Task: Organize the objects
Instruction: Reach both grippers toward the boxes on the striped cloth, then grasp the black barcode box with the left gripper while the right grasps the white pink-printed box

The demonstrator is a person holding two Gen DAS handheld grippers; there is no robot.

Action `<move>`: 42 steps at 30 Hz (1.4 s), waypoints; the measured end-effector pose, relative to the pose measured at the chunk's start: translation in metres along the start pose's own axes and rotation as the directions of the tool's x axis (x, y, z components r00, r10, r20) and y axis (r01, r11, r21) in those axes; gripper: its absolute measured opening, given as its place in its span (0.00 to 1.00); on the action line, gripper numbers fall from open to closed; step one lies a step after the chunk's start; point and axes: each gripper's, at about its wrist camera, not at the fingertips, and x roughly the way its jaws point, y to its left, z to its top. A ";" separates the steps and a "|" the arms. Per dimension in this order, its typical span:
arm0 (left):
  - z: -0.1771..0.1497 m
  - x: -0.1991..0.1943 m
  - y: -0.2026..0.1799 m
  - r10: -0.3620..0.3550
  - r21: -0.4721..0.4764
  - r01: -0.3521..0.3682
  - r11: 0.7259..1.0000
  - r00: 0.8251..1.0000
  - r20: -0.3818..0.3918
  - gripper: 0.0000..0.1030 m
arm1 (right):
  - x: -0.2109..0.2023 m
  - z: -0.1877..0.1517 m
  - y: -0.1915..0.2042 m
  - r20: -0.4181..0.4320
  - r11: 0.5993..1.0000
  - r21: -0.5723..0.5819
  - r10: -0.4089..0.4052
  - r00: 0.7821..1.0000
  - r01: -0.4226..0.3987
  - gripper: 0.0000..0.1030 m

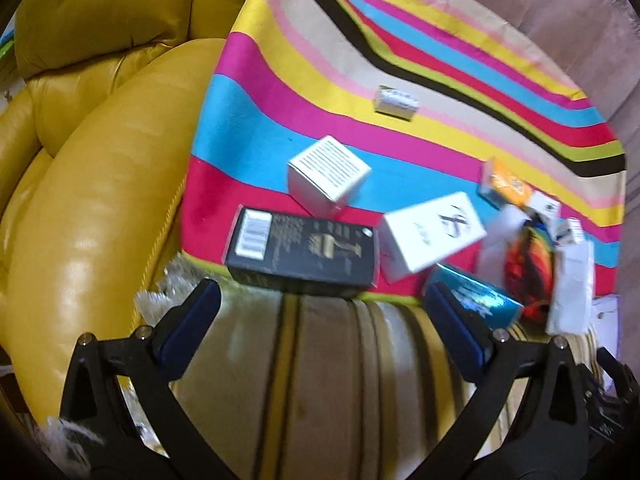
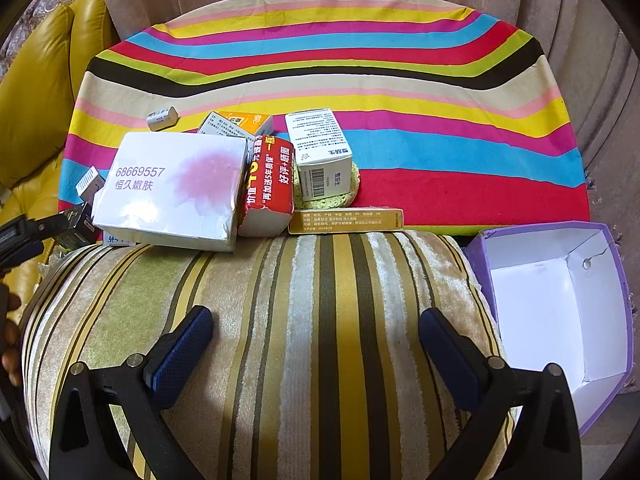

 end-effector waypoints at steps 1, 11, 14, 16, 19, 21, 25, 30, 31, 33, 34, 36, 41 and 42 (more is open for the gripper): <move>0.003 0.004 0.001 0.008 0.000 -0.008 1.000 1.000 -0.008 1.00 | 0.000 0.000 0.000 0.000 1.000 -0.001 0.002 1.000 -0.002 1.00; 0.010 0.030 -0.002 0.049 0.040 -0.047 0.998 0.997 -0.057 0.96 | -0.017 0.011 -0.008 0.032 0.978 0.037 0.205 0.978 -0.206 1.00; 0.012 0.034 -0.001 0.056 0.036 -0.053 0.998 0.996 -0.064 0.86 | -0.029 0.015 0.000 0.098 0.957 0.047 0.280 0.955 -0.286 1.00; 0.011 0.033 -0.002 0.057 0.040 -0.055 0.998 0.997 -0.057 0.86 | -0.033 0.020 0.009 0.120 0.952 0.036 0.298 0.947 -0.304 1.00; 0.010 0.033 -0.005 0.068 0.052 -0.066 0.996 0.997 -0.041 0.85 | -0.034 0.028 0.023 0.157 0.946 0.025 0.316 0.936 -0.324 1.00; 0.008 0.032 -0.005 0.071 0.054 -0.069 0.996 0.997 -0.034 0.85 | -0.031 0.034 0.029 0.160 0.937 0.022 0.340 0.927 -0.348 1.00; 0.006 0.032 -0.004 0.064 0.047 -0.063 0.997 0.997 -0.029 0.85 | -0.022 0.045 0.044 0.144 0.947 0.005 0.319 0.937 -0.323 1.00; 0.006 0.033 -0.006 0.062 0.049 -0.061 0.997 0.998 -0.023 0.85 | -0.014 0.050 0.050 0.121 0.956 0.000 0.291 0.949 -0.293 1.00; 0.005 0.032 -0.006 0.062 0.049 -0.061 0.997 0.998 -0.022 0.85 | -0.010 0.051 0.052 0.109 0.957 -0.004 0.288 0.951 -0.289 1.00; 0.004 0.030 -0.006 0.059 0.049 -0.058 0.997 0.998 -0.021 0.85 | -0.006 0.052 0.053 0.105 0.961 0.002 0.275 0.956 -0.277 1.00; 0.003 0.030 -0.006 0.058 0.048 -0.057 0.997 0.998 -0.020 0.85 | -0.003 0.053 0.053 0.103 0.961 0.010 0.274 0.956 -0.277 1.00; 0.002 0.029 -0.006 0.057 0.047 -0.056 0.997 0.998 -0.018 0.85 | 0.000 0.056 0.053 0.102 0.962 0.026 0.269 0.958 -0.273 1.00; 0.000 0.025 -0.007 0.064 0.047 -0.064 0.997 0.998 0.003 0.85 | 0.012 0.062 0.066 0.071 0.973 -0.012 0.229 0.971 -0.229 1.00; 0.000 0.023 -0.007 0.066 0.046 -0.067 0.997 0.998 0.011 0.85 | 0.014 0.062 0.069 0.066 0.976 -0.028 0.215 0.974 -0.214 0.99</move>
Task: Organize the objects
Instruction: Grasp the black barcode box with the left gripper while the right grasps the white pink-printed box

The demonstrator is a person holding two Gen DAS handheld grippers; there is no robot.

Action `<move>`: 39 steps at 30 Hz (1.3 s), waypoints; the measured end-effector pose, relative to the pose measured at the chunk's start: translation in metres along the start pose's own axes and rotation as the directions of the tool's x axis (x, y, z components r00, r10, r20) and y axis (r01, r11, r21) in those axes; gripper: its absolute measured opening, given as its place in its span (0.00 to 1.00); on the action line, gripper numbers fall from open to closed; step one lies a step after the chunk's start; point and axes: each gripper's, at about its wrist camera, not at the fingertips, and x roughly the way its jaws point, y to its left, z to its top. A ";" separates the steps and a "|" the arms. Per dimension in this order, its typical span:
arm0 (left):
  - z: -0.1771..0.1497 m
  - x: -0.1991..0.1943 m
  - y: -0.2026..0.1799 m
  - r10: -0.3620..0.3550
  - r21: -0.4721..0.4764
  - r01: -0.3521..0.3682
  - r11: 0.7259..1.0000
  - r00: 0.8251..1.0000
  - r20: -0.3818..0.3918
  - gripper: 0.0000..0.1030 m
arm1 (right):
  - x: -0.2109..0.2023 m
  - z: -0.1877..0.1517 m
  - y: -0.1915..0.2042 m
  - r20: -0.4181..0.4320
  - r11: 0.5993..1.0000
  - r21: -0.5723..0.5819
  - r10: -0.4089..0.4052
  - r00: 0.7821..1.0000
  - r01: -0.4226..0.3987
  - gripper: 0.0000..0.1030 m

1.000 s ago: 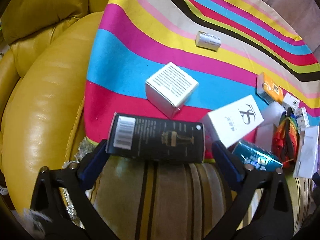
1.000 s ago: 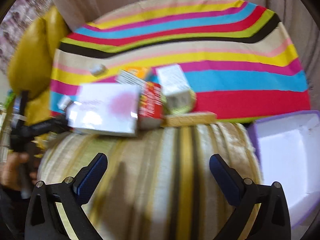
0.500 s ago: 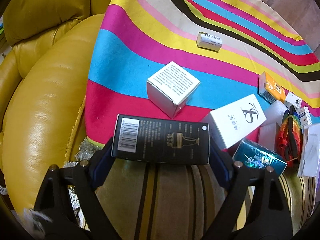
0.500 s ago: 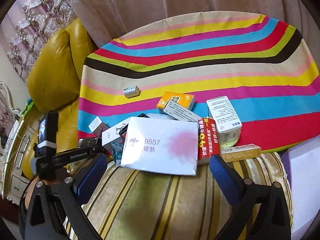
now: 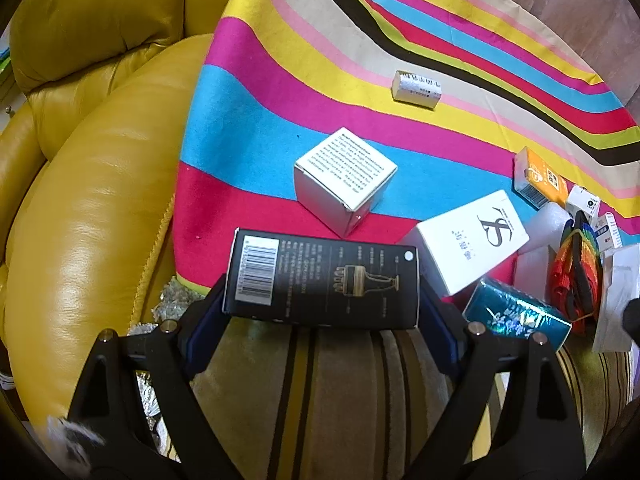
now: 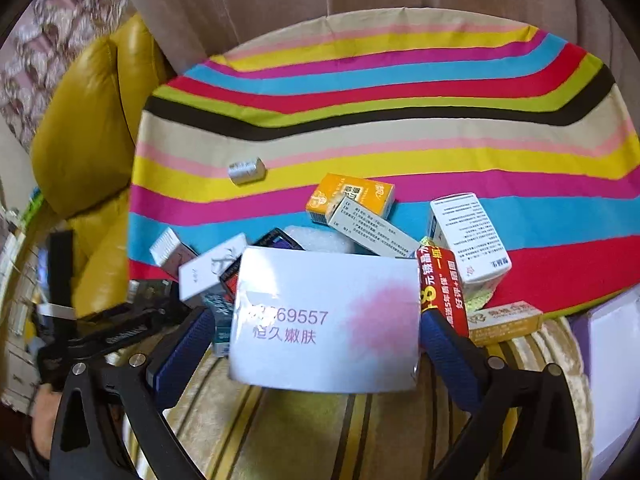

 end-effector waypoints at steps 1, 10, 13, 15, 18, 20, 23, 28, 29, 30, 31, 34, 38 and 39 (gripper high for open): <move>-0.001 -0.003 0.000 0.004 -0.002 -0.004 1.000 1.000 0.012 0.85 | 0.002 0.000 0.002 -0.007 1.000 -0.016 -0.018 1.000 0.018 0.95; -0.004 -0.035 -0.002 0.002 -0.021 0.001 1.000 0.993 0.117 0.85 | -0.005 -0.006 0.006 0.014 0.996 -0.071 -0.047 0.999 0.048 0.91; -0.010 -0.048 -0.008 -0.017 -0.026 0.021 0.999 0.989 0.146 0.85 | -0.020 -0.009 0.002 0.061 0.996 -0.070 -0.042 0.997 0.046 0.91; -0.015 -0.057 -0.016 -0.047 -0.026 0.051 0.998 0.987 0.155 0.85 | -0.028 -0.011 0.000 0.084 0.995 -0.074 -0.055 0.995 0.062 0.91; -0.023 -0.066 -0.032 -0.075 0.003 0.075 0.997 0.983 0.166 0.85 | -0.040 -0.017 -0.012 0.096 0.995 -0.066 -0.063 0.993 0.070 0.91; -0.027 -0.070 -0.043 -0.104 0.018 0.102 0.995 0.981 0.164 0.85 | -0.047 -0.022 -0.021 0.103 0.994 -0.058 -0.085 0.991 0.091 0.91; -0.033 -0.078 -0.064 -0.146 0.059 0.138 0.989 0.975 0.167 0.85 | -0.058 -0.028 -0.035 0.117 0.991 -0.042 -0.120 0.986 0.125 0.91; -0.040 -0.087 -0.103 -0.209 0.137 0.188 0.973 0.965 0.158 0.85 | -0.071 -0.037 -0.063 0.114 0.982 0.012 -0.187 0.976 0.187 0.91; -0.041 -0.088 -0.109 -0.221 0.147 0.199 0.969 0.963 0.152 0.85 | -0.074 -0.039 -0.069 0.116 0.981 0.027 -0.196 0.974 0.195 0.91; -0.042 -0.088 -0.117 -0.233 0.163 0.209 0.964 0.962 0.145 0.85 | -0.078 -0.041 -0.075 0.117 0.978 0.042 -0.210 0.971 0.206 0.91; -0.044 -0.089 -0.125 -0.245 0.179 0.220 0.959 0.960 0.137 0.85 | -0.081 -0.043 -0.081 0.115 0.973 0.055 -0.228 0.967 0.223 0.91; -0.048 -0.091 -0.147 -0.267 0.215 0.238 0.947 0.956 0.121 0.85 | -0.090 -0.050 -0.101 0.106 0.960 0.102 -0.271 0.957 0.260 0.91; -0.050 -0.094 -0.173 -0.301 0.268 0.265 0.926 0.948 0.101 0.85 | -0.101 -0.060 -0.125 0.094 0.933 0.165 -0.336 0.937 0.319 0.91; -0.051 -0.095 -0.182 -0.312 0.285 0.275 0.918 0.945 0.094 0.85 | -0.104 -0.063 -0.134 0.089 0.923 0.193 -0.355 0.931 0.333 0.91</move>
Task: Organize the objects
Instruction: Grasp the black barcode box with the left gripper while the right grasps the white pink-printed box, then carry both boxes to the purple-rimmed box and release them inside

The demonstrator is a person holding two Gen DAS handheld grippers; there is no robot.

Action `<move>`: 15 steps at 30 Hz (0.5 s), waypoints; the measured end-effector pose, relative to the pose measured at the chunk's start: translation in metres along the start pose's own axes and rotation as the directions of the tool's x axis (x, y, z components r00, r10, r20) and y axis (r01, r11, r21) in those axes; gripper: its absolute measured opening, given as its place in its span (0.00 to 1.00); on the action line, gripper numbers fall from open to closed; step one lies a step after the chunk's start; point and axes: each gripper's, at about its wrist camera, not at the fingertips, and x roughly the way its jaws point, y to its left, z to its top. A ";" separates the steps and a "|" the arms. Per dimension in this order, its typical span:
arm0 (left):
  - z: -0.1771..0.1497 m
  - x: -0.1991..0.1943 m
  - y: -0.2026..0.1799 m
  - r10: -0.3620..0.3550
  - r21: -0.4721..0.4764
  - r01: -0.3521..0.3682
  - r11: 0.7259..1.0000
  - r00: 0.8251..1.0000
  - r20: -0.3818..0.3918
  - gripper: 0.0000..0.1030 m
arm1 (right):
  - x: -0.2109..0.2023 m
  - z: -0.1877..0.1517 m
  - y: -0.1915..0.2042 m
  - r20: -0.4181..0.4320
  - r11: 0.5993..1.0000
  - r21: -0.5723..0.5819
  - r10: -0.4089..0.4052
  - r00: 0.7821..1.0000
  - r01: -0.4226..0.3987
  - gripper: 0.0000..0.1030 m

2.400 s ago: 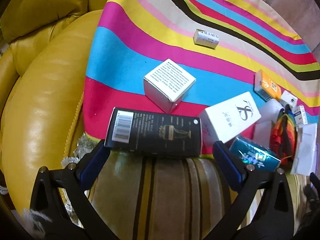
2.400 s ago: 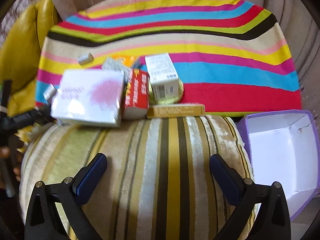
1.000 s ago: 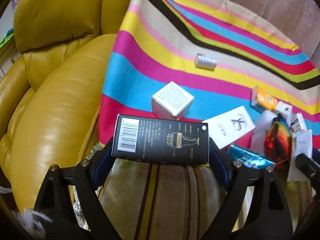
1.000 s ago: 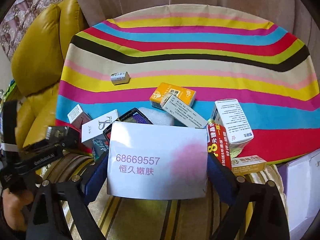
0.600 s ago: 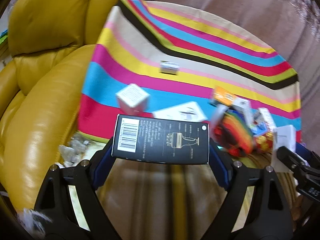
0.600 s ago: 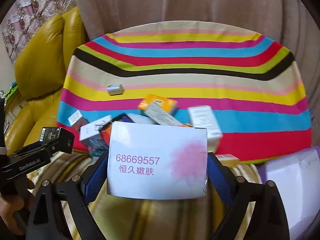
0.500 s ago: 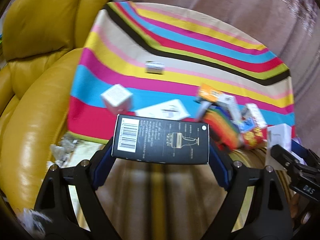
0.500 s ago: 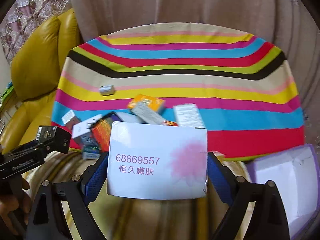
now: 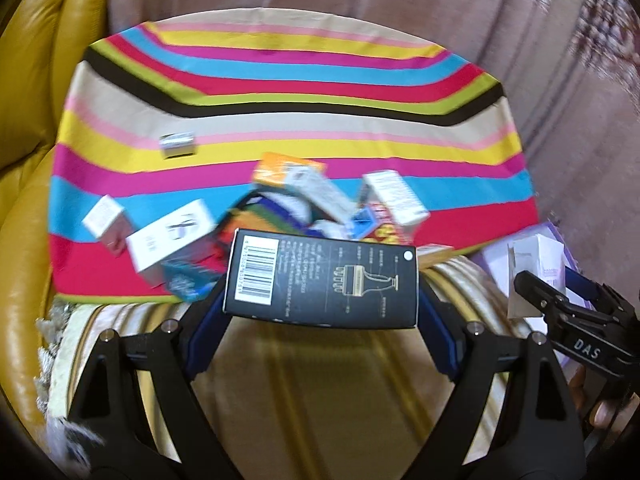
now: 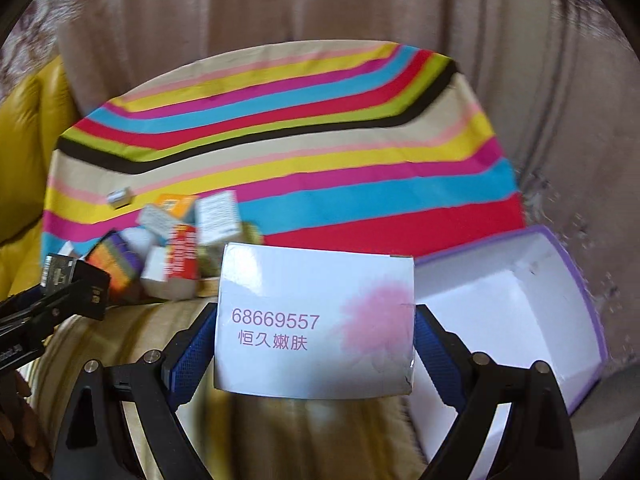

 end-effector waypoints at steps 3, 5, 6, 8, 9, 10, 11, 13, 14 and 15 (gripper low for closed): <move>0.004 0.007 -0.024 -0.035 0.047 0.036 0.998 0.999 -0.011 0.85 | -0.001 -0.004 -0.022 -0.015 0.997 0.058 -0.052 0.999 0.053 0.91; 0.006 0.010 -0.040 -0.051 0.078 0.052 0.996 0.999 -0.017 0.85 | -0.001 -0.007 -0.035 -0.023 0.992 0.097 -0.076 0.997 0.078 0.91; 0.007 0.012 -0.049 -0.065 0.096 0.067 0.993 0.998 -0.025 0.85 | -0.002 -0.008 -0.041 -0.025 0.990 0.113 -0.087 0.996 0.090 0.91; 0.008 0.017 -0.064 -0.090 0.122 0.094 0.988 0.995 -0.041 0.85 | -0.001 -0.011 -0.054 -0.040 0.983 0.141 -0.115 0.993 0.120 0.91; 0.008 0.019 -0.071 -0.099 0.136 0.105 0.985 0.994 -0.049 0.85 | -0.001 -0.012 -0.059 -0.045 0.980 0.150 -0.124 0.991 0.129 0.91; 0.009 0.021 -0.077 -0.106 0.149 0.113 0.982 0.993 -0.056 0.85 | -0.001 -0.014 -0.065 -0.052 0.976 0.166 -0.132 0.990 0.139 0.91; 0.009 0.024 -0.086 -0.119 0.166 0.128 0.978 0.991 -0.066 0.85 | -0.001 -0.016 -0.073 -0.060 0.971 0.187 -0.139 0.988 0.148 0.91; 0.010 0.030 -0.100 -0.141 0.187 0.154 0.970 0.987 -0.083 0.85 | -0.002 -0.020 -0.083 -0.068 0.959 0.220 -0.169 0.983 0.180 0.91; 0.011 0.035 -0.109 -0.157 0.199 0.173 0.965 0.983 -0.096 0.85 | -0.002 -0.022 -0.088 -0.073 0.952 0.237 -0.183 0.980 0.195 0.91; 0.012 0.039 -0.117 -0.169 0.208 0.188 0.960 0.980 -0.106 0.85 | -0.001 -0.023 -0.092 -0.080 0.945 0.253 -0.193 0.978 0.208 0.91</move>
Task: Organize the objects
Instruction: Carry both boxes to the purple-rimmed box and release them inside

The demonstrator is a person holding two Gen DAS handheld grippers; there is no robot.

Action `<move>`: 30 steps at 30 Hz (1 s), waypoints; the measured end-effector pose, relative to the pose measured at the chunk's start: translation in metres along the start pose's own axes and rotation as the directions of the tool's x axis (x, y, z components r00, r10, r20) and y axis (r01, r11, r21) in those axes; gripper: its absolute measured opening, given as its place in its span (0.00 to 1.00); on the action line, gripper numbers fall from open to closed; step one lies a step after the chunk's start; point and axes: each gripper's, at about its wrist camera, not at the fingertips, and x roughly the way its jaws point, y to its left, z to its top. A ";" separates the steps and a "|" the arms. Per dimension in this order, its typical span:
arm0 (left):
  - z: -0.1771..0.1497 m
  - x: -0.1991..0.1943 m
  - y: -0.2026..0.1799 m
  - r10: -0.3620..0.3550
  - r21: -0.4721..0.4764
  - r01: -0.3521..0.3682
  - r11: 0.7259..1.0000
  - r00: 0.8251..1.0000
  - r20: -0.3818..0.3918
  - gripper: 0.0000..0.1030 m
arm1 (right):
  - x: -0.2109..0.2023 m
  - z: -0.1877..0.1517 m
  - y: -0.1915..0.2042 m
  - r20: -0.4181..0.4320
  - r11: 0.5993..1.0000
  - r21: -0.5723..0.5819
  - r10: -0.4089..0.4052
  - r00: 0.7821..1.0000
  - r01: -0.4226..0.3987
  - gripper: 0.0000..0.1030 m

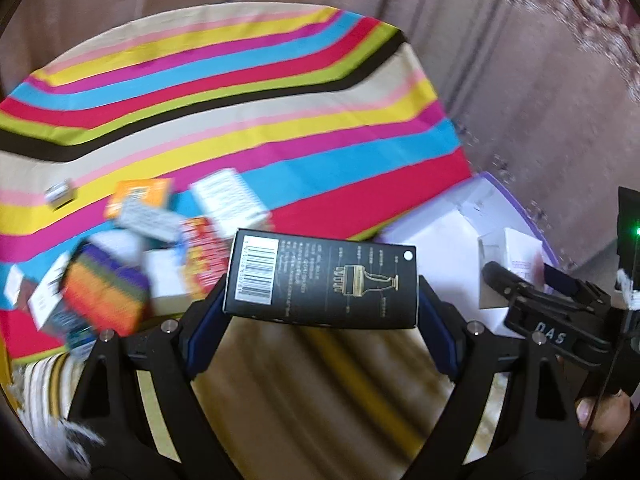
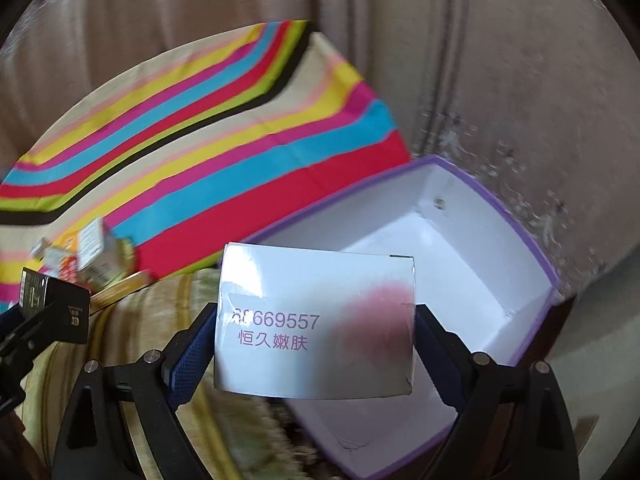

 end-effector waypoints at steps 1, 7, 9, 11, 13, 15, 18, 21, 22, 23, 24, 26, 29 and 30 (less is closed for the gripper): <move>0.002 0.004 -0.005 -0.011 0.010 0.011 1.000 1.000 -0.006 0.85 | 0.001 -0.001 -0.005 -0.002 1.000 0.019 -0.009 1.000 0.009 0.91; 0.017 0.028 -0.039 -0.090 0.067 0.093 0.993 0.995 -0.036 0.85 | 0.005 -0.007 -0.027 -0.020 0.994 0.102 -0.041 0.999 0.042 0.92; 0.020 0.034 -0.047 -0.133 0.072 0.136 0.988 0.990 -0.046 0.86 | 0.008 -0.008 -0.031 -0.026 0.992 0.122 -0.034 0.999 0.037 0.92; 0.024 0.039 -0.054 -0.176 0.076 0.180 0.981 0.983 -0.058 0.87 | 0.007 -0.010 -0.037 -0.015 0.988 0.153 -0.028 1.000 0.030 0.94; 0.026 0.042 -0.058 -0.231 0.068 0.235 0.970 0.971 -0.065 0.90 | 0.006 -0.012 -0.042 -0.003 0.982 0.186 -0.020 1.000 0.020 0.99; 0.027 0.042 -0.061 -0.277 0.054 0.281 0.958 0.958 -0.070 0.95 | 0.008 -0.013 -0.044 -0.008 0.979 0.202 -0.012 1.000 0.013 1.00; 0.026 0.041 -0.062 -0.291 0.056 0.295 0.954 0.954 -0.068 0.95 | 0.014 -0.014 -0.046 -0.027 0.978 0.210 0.007 1.000 -0.001 1.00; 0.027 0.039 -0.059 -0.289 0.033 0.292 0.956 0.955 -0.063 0.95 | 0.017 -0.014 -0.045 -0.030 0.977 0.210 0.032 0.999 -0.025 1.00; 0.027 0.039 -0.057 -0.289 0.022 0.291 0.956 0.955 -0.063 0.95 | 0.017 -0.014 -0.044 -0.026 0.978 0.208 0.037 0.999 -0.030 1.00; 0.026 0.040 -0.054 -0.288 0.011 0.289 0.957 0.956 -0.062 0.95 | 0.017 -0.014 -0.043 -0.022 0.978 0.206 0.039 0.999 -0.033 1.00; 0.025 0.038 -0.050 -0.279 -0.002 0.280 0.960 0.959 -0.056 0.95 | 0.016 -0.013 -0.042 -0.017 0.979 0.202 0.046 0.999 -0.041 1.00; 0.024 0.035 -0.045 -0.267 -0.015 0.267 0.964 0.963 -0.044 0.95 | 0.014 -0.014 -0.038 -0.013 0.980 0.187 0.064 0.998 -0.061 1.00; 0.019 0.025 -0.040 -0.251 -0.015 0.251 0.968 0.968 -0.019 0.95 | 0.014 -0.012 -0.031 -0.015 0.982 0.156 0.110 0.994 -0.106 1.00; 0.017 0.022 -0.036 -0.236 -0.012 0.236 0.972 0.972 -0.008 0.95 | 0.014 -0.011 -0.028 -0.016 0.984 0.141 0.116 0.993 -0.112 1.00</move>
